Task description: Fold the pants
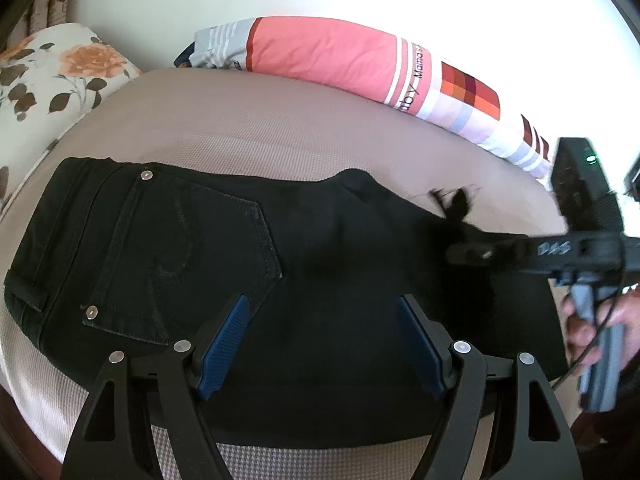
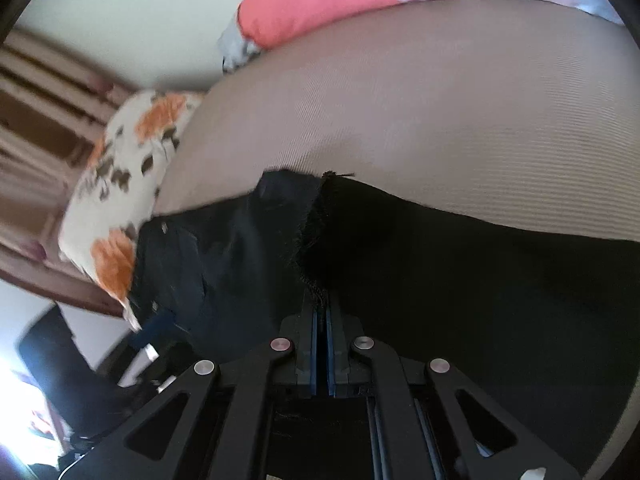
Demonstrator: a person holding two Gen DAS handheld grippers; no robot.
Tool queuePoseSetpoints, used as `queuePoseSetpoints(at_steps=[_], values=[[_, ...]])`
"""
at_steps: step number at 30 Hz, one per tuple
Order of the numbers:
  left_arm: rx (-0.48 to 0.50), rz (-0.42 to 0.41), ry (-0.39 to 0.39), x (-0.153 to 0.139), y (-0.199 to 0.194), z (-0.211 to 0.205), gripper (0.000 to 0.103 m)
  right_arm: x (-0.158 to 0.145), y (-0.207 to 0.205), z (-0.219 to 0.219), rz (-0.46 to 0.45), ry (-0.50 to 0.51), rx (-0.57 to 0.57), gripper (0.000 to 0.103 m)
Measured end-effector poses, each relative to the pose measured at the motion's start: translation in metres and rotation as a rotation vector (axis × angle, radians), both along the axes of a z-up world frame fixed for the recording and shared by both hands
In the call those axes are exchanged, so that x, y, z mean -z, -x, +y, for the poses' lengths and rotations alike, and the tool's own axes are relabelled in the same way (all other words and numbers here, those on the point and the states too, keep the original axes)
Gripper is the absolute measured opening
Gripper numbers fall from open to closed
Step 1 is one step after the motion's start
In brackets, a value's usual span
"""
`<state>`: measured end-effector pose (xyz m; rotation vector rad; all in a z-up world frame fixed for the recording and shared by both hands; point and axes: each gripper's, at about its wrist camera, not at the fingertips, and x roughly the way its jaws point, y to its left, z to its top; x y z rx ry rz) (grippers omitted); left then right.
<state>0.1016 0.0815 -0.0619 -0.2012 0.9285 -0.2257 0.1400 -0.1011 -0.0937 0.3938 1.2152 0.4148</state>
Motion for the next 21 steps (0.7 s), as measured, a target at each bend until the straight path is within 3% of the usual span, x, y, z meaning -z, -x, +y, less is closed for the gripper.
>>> queuePoseSetpoints(at_steps=[5,11,14,21], values=[[0.043,0.012,0.034,-0.002,-0.002,-0.006,0.076,0.011,-0.002,0.008,0.022,0.021,-0.020,0.016],[0.134,0.063,0.112,-0.002,-0.007,-0.020,0.076,-0.012,0.015,0.000,-0.024,0.022,-0.027,0.030],[0.172,0.117,0.166,0.004,-0.011,-0.027,0.076,-0.025,0.036,-0.020,-0.054,0.036,0.014,0.036],[0.224,0.296,0.260,0.028,-0.031,-0.046,0.072,-0.027,0.080,-0.071,-0.035,0.042,0.149,0.037]])
